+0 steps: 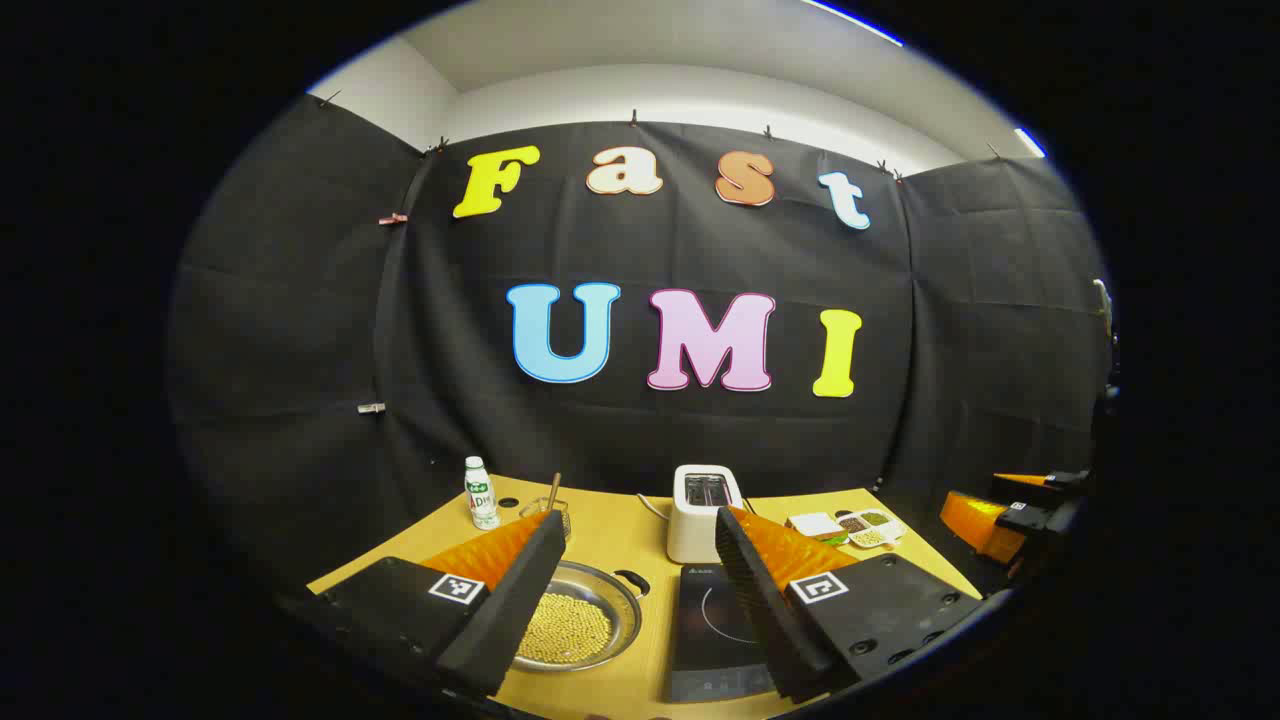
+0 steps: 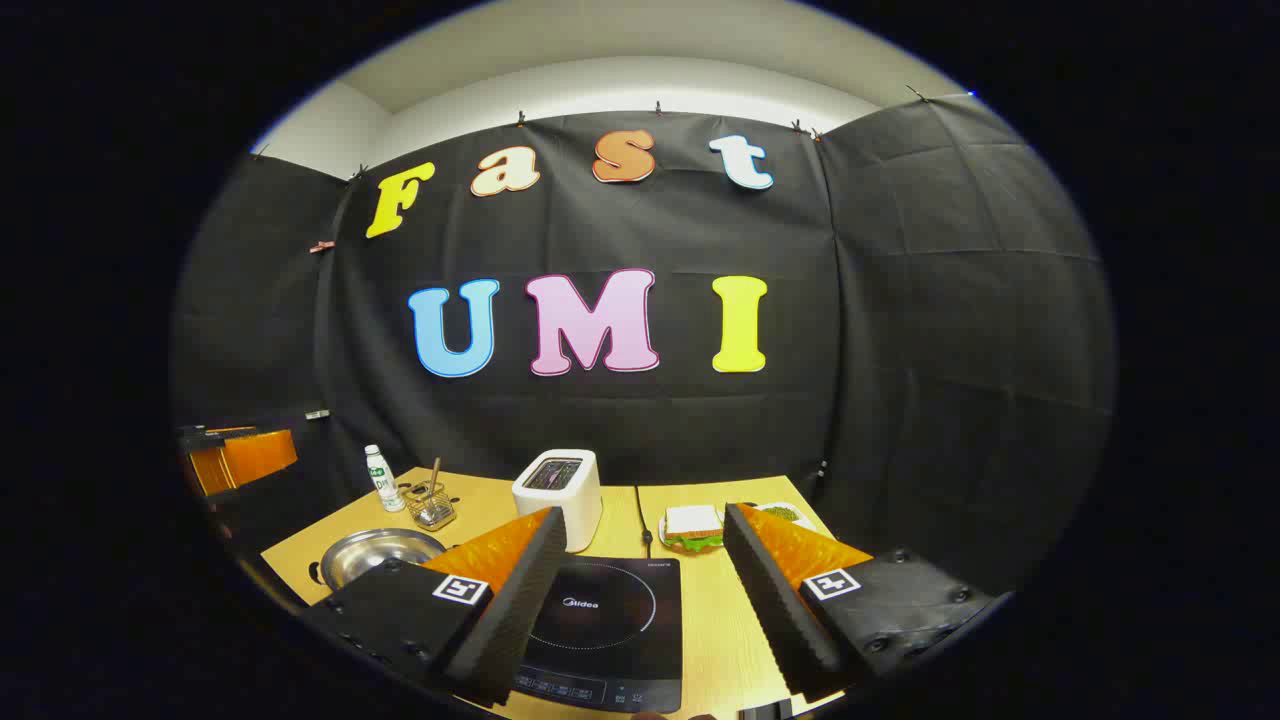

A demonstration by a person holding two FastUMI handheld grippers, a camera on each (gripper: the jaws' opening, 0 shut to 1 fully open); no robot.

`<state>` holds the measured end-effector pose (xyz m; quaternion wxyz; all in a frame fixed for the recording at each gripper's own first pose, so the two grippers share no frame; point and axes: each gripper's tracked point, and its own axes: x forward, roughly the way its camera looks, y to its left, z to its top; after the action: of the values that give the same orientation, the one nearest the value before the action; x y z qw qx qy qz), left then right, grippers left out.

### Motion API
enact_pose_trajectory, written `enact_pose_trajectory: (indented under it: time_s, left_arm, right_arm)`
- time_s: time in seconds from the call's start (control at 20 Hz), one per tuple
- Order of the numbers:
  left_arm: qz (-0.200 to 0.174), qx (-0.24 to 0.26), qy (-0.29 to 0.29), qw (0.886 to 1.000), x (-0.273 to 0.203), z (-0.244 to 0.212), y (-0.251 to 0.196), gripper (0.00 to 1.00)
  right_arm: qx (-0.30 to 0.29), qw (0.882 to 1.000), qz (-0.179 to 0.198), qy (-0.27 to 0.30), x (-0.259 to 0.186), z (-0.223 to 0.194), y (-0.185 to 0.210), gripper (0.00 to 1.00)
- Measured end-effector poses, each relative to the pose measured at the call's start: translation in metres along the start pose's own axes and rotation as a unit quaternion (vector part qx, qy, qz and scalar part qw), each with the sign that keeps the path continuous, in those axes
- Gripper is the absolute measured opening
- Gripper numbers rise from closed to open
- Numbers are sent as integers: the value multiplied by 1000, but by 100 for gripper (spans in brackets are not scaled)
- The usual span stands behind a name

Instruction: First push the handle of the pot to place it horizontally, then grasp the pot with both hands and set it on the induction cooktop.

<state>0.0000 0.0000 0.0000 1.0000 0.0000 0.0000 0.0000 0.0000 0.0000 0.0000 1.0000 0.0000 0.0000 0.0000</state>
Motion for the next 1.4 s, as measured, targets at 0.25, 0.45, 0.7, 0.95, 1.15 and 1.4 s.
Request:
enact_pose_trajectory:
  time_s: [0.25,0.45,0.7,0.95,1.15,1.4]
  left_arm:
    - [-16,7,-6,1000,2,10,13,95]
    - [-28,9,1,1000,5,7,27,95]
    - [-44,-6,7,999,12,1,42,95]
    - [-55,-3,1,998,20,0,52,95]
    - [-58,-8,3,998,24,-4,62,95]
    - [-64,-15,23,998,32,-17,77,95]
  right_arm:
    - [-1,999,-26,-19,-3,20,7,98]
    - [3,999,-40,-17,-6,26,16,98]
    - [-8,998,-59,-15,-12,22,20,98]
    - [-14,997,-74,-23,-10,24,26,98]
    - [-14,997,-74,-25,-10,21,34,98]
    - [-14,997,-74,-16,-9,12,43,94]
